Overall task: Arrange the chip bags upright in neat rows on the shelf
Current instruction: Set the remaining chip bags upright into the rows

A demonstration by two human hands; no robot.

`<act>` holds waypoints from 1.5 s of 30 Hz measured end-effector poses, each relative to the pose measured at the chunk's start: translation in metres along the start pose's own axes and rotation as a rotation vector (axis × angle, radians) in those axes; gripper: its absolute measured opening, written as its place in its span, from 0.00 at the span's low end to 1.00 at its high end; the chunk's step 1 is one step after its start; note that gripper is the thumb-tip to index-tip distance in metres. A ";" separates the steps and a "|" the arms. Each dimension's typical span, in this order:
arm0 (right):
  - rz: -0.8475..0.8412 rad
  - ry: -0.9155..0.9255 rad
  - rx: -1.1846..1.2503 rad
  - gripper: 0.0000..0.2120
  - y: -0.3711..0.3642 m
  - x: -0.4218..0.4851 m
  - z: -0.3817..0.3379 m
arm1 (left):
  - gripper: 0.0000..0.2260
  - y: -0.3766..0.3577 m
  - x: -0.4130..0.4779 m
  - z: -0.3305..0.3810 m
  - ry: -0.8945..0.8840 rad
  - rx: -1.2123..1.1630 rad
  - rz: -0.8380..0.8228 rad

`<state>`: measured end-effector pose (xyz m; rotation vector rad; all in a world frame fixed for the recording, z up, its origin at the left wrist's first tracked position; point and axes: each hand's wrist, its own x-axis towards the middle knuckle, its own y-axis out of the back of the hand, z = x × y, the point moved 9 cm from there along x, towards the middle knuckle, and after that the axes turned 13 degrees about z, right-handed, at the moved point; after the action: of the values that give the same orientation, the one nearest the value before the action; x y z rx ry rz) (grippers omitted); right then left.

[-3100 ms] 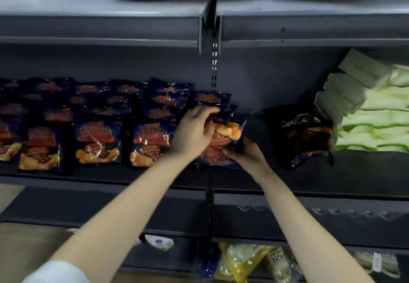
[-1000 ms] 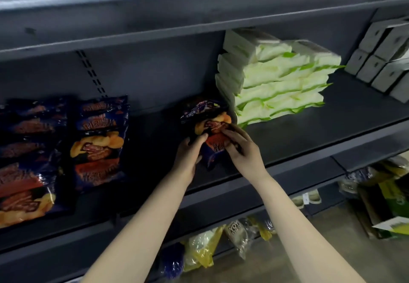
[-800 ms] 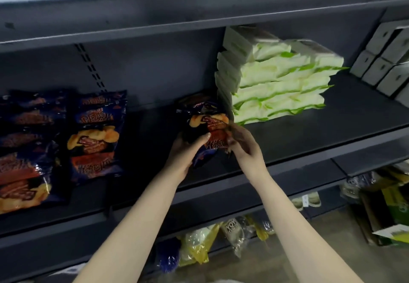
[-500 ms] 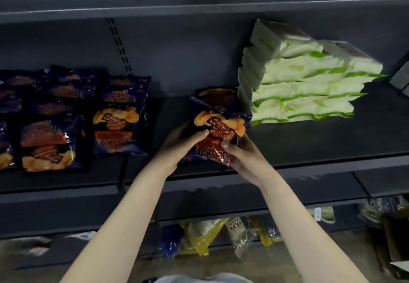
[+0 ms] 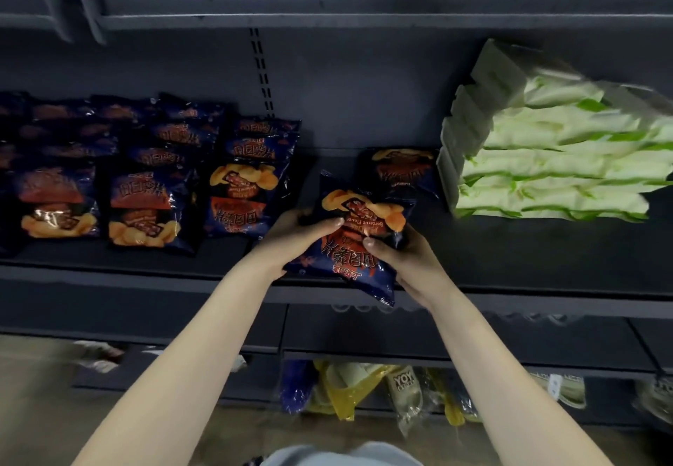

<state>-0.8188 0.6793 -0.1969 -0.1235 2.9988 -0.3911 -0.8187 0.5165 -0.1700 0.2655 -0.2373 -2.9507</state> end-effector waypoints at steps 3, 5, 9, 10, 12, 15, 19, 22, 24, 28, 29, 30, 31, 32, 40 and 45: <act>-0.089 -0.100 0.023 0.29 -0.003 -0.001 0.003 | 0.07 0.003 0.007 0.005 -0.018 0.071 -0.041; -0.072 -0.154 0.009 0.35 0.006 0.001 -0.003 | 0.09 0.008 0.012 0.008 -0.007 0.153 -0.079; 0.064 -0.056 -0.172 0.52 0.034 0.007 -0.030 | 0.10 0.002 0.009 0.006 0.022 0.398 -0.339; 0.041 -0.037 -0.244 0.52 0.034 0.006 -0.034 | 0.12 -0.005 0.006 0.005 0.021 0.456 -0.422; -0.075 -0.055 -0.422 0.48 0.023 -0.001 -0.031 | 0.14 -0.021 0.000 0.006 0.012 0.521 -0.554; -0.162 -0.066 -0.480 0.33 0.004 -0.009 -0.017 | 0.08 -0.040 -0.002 0.009 -0.017 0.605 -0.653; -0.168 -0.094 -0.339 0.26 -0.003 -0.010 -0.010 | 0.10 -0.037 0.003 0.002 0.029 0.707 -0.697; -0.126 -0.054 -0.235 0.21 -0.002 -0.002 -0.015 | 0.20 -0.022 0.009 0.003 0.185 0.460 -0.647; 0.040 0.020 -0.114 0.14 0.006 0.008 -0.027 | 0.26 -0.011 0.023 0.005 0.312 0.095 -0.565; 0.304 0.009 0.345 0.06 0.015 0.021 -0.030 | 0.29 -0.003 0.034 0.007 0.345 -0.417 -0.469; 0.360 0.008 0.413 0.06 0.014 0.022 -0.028 | 0.27 -0.006 0.032 0.003 0.330 -0.474 -0.432; 0.394 0.007 0.464 0.05 0.012 0.022 -0.025 | 0.27 -0.011 0.028 -0.001 0.297 -0.498 -0.407; 0.405 0.010 0.518 0.04 0.008 0.022 -0.023 | 0.29 -0.017 0.024 -0.006 0.260 -0.510 -0.394; 0.405 0.004 0.576 0.06 0.001 0.021 -0.018 | 0.33 -0.023 0.019 -0.010 0.227 -0.534 -0.385; 0.198 -0.146 0.551 0.15 -0.034 0.009 0.022 | 0.21 0.012 0.011 -0.024 -0.031 -0.365 -0.003; -0.052 -0.080 0.272 0.32 -0.047 0.006 0.002 | 0.17 0.051 0.005 -0.013 -0.159 -0.068 0.009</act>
<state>-0.8216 0.6328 -0.1874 -0.1871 2.8348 -0.7746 -0.8130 0.4640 -0.1746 0.0209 -0.1579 -2.9665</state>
